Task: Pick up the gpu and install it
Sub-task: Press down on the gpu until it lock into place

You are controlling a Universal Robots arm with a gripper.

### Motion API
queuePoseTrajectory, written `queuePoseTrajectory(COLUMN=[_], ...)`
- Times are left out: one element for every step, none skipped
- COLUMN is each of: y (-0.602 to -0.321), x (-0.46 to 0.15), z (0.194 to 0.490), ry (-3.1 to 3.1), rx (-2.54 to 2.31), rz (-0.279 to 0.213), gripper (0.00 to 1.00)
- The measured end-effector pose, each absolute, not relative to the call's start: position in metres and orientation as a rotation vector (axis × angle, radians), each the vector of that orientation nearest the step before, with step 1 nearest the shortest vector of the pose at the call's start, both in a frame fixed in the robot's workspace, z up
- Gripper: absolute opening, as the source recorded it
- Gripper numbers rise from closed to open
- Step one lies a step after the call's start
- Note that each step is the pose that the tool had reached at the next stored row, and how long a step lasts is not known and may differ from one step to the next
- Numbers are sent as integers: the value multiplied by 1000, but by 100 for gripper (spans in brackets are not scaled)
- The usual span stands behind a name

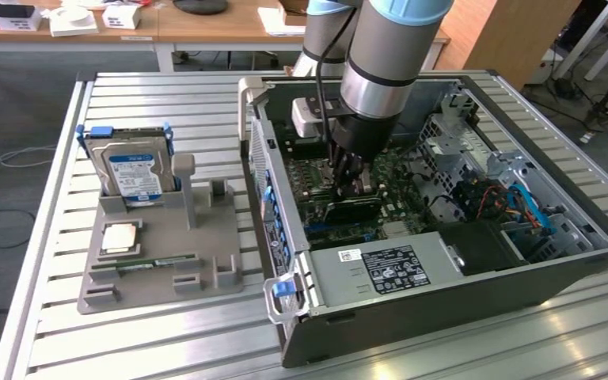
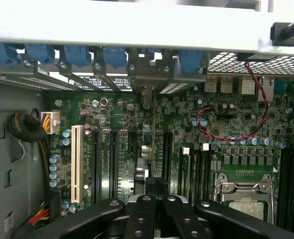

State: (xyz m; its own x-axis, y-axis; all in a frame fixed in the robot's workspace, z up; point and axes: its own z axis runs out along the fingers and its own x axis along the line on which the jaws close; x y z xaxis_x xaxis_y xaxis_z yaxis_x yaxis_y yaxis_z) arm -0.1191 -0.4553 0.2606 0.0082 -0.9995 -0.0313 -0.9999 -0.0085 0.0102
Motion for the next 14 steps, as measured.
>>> queuePoseTrajectory(y=[-455,-455,-455,-455,-455,-455,-455,-455,-455,-455,-455,-455,-455,-455], x=[-119,-119,-119,-119,-119,-119,-119,-119,-119,-119,-119,-119,-119,-119], z=[261,261,261,261,260,260,260,260,260,260,260,260,260,261], ry=[2202,2201,2201,2201,2201,2202,2202,2202,2202,2201,2202,2201,2201,2201], rx=[-2220,-2220,-2220,-2220,-2220,-2220,-2220,-2220,-2220,-2220,-2220,-2220,-2220,-2219], rz=[46,46,46,46,46,46,46,46,46,46,46,46,46,46], gripper=[11,11,11,11,11,11,11,11,11,11,11,11,11,11])
